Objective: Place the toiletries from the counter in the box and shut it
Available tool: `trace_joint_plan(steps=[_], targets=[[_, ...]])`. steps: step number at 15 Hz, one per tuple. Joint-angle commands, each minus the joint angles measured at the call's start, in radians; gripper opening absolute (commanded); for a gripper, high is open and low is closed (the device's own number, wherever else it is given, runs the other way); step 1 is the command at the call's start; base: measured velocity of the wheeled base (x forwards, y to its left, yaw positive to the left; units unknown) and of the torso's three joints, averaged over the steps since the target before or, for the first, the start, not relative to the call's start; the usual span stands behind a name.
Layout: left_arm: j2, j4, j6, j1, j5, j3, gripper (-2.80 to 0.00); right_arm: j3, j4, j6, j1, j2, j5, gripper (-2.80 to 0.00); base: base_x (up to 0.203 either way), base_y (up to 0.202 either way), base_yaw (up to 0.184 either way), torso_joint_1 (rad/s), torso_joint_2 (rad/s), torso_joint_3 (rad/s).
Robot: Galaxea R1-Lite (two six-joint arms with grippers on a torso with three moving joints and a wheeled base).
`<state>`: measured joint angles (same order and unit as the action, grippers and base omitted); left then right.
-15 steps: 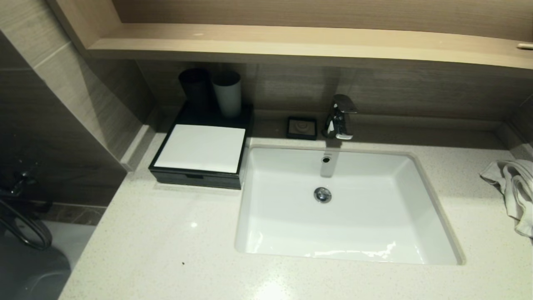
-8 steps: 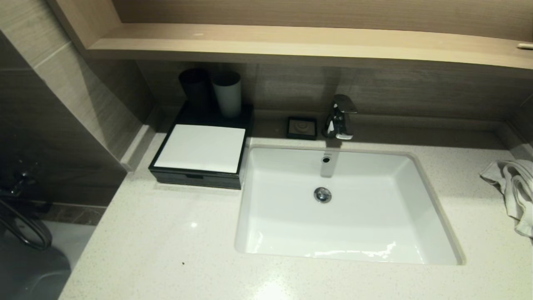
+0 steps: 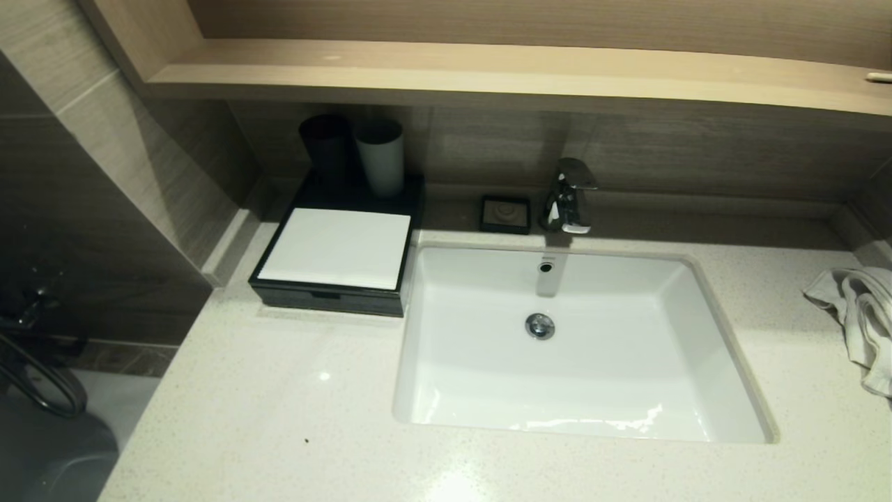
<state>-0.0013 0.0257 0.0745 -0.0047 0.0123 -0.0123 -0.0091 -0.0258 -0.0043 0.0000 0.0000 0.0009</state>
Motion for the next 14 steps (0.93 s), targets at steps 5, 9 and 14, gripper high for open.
trace_joint_plan(steps=[5, 9, 14], targets=[[0.001, 0.0, 0.001, 0.0, 0.0, 0.0, -2.8, 0.0, 0.0, 0.0, 0.0, 0.0, -0.001, -2.8, 0.0, 0.0, 0.0, 0.0, 0.0, 0.0], [0.001, -0.001, 0.001, 0.0, 0.0, 0.0, -2.8, 0.0, 0.0, -0.003, -0.002, 0.0, 0.001, -2.8, 0.0, 0.0, 0.0, 0.0, 0.0, 0.0], [0.001, 0.0, 0.002, 0.0, 0.0, 0.0, -2.8, 0.001, 0.0, -0.002, -0.001, 0.0, -0.001, -2.8, 0.0, 0.0, 0.0, 0.0, 0.0, 0.0]])
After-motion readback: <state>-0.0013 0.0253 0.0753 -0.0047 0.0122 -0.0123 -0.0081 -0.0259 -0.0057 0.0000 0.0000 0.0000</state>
